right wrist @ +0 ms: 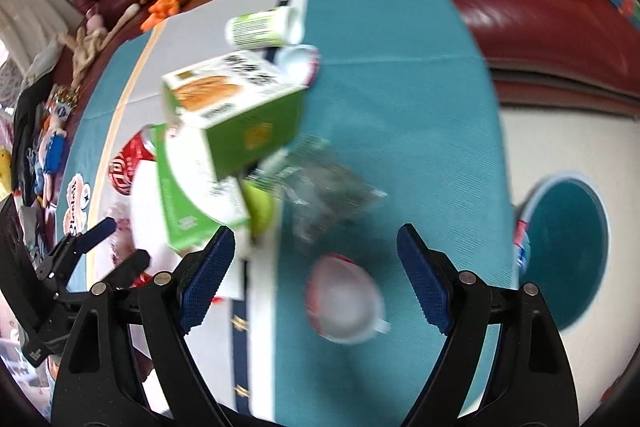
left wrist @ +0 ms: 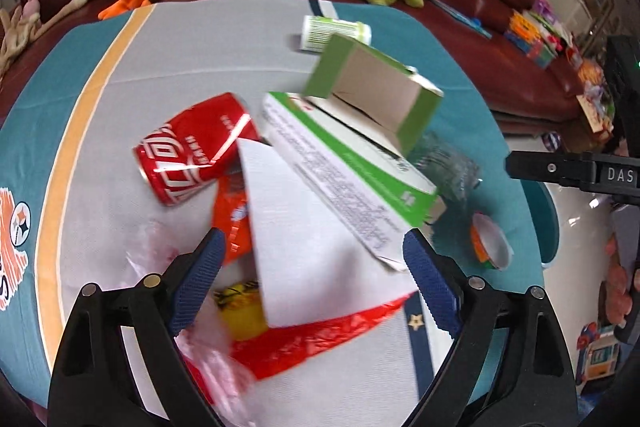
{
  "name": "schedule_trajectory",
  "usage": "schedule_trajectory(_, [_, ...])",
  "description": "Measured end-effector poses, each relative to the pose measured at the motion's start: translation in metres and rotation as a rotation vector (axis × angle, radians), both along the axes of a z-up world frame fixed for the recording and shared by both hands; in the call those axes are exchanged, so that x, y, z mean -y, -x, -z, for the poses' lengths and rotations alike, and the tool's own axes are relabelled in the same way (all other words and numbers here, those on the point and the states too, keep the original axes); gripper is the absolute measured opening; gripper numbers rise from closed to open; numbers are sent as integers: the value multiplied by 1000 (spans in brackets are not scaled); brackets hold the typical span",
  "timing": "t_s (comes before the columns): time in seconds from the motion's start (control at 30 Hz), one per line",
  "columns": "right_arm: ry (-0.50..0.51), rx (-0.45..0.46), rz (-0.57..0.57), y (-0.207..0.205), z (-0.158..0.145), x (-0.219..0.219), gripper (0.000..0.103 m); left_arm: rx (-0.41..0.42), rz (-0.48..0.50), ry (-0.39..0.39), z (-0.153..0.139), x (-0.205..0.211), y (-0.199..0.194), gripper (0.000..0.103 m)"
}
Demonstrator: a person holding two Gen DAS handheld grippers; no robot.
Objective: Collect trash
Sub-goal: 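Move both tools back over the table toward the green boxes, then grasp the green medicine box with left tool while right tool grasps the green bread box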
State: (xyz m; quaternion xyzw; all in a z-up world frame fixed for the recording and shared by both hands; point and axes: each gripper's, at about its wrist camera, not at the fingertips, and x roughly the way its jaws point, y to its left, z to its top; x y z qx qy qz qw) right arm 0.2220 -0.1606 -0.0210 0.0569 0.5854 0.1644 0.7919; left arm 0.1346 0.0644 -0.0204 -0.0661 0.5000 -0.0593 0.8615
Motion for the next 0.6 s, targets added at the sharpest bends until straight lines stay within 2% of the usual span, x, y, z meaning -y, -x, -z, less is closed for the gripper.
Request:
schedule_trajectory(0.23, [-2, 34, -4, -19, 4, -45, 79, -10, 8, 24, 9, -15, -9, 92])
schedule_trajectory(0.57, [17, 29, 55, -44, 30, -67, 79, -17, 61, 47, 21, -19, -14, 92])
schedule_trajectory(0.6, [8, 36, 60, -44, 32, -66, 73, -17, 65, 48, 21, -18, -14, 92])
